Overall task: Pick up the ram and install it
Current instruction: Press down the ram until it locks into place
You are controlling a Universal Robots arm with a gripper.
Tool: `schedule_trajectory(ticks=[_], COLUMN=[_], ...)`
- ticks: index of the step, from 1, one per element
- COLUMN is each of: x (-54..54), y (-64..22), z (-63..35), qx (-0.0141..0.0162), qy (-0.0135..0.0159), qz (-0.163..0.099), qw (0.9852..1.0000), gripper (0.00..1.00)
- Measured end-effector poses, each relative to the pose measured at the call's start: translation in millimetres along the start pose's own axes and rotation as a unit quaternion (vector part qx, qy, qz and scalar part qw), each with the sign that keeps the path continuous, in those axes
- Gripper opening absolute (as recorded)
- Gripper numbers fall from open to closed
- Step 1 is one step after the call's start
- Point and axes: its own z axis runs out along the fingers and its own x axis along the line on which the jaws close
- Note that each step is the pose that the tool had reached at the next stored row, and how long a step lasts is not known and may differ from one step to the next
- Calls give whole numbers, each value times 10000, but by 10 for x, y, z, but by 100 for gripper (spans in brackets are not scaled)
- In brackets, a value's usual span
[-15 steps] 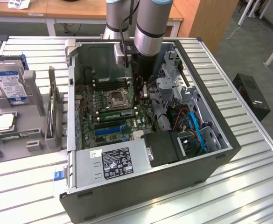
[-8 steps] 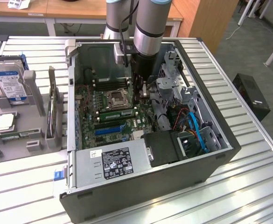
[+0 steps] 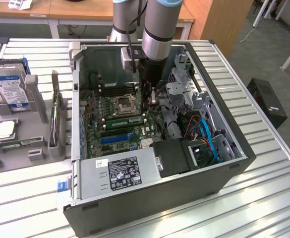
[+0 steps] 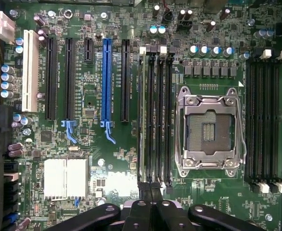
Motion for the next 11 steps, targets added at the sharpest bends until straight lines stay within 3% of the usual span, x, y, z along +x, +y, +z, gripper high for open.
schedule_trajectory(ticks=[11], x=[5], y=[-2], z=[133], qx=[0], qy=[1], qz=[0], qw=[10000], gripper=[11])
